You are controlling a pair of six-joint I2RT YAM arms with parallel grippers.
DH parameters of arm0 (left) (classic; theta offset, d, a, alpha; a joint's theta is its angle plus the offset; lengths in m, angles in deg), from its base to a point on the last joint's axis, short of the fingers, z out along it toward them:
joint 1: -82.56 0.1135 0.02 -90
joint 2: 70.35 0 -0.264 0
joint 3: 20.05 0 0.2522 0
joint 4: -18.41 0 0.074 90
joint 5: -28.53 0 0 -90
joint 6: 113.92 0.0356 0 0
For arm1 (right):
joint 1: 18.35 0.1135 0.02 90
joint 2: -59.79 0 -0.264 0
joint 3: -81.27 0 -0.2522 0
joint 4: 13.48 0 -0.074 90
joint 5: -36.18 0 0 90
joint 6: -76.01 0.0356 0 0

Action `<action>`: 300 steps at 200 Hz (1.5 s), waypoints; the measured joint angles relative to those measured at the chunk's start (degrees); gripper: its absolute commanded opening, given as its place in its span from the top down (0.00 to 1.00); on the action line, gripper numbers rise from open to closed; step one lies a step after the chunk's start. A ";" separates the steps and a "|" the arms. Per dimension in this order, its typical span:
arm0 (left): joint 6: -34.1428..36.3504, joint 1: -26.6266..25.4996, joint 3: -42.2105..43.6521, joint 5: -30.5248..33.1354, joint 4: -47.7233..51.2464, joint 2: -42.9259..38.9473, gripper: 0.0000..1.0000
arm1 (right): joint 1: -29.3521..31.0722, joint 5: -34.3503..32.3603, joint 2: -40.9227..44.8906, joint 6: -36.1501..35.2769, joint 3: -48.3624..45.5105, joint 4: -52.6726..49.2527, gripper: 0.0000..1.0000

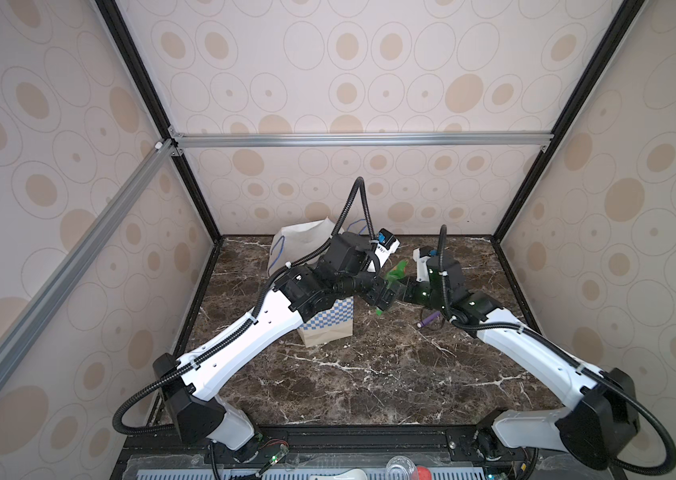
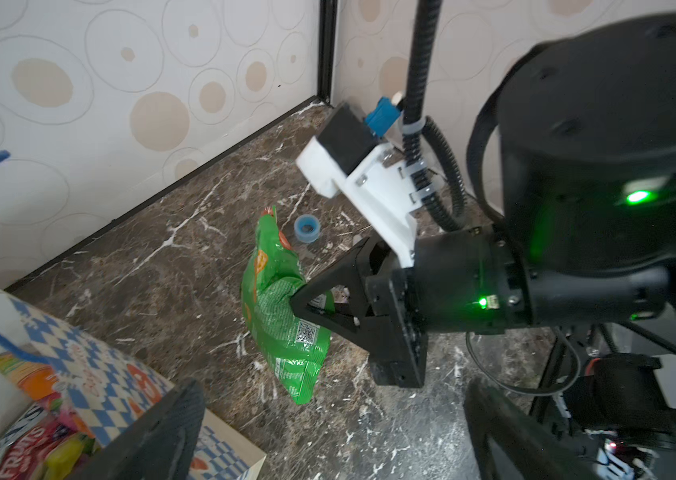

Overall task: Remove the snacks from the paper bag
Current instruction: 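Carry the green packet with the right gripper beside the bag and release it, then lower the left gripper back into the bag while the right gripper withdraws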

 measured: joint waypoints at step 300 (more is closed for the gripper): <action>-8.76 19.17 -9.68 20.59 -4.15 2.71 0.15 | 1.31 3.32 8.98 -5.27 8.28 -5.29 0.13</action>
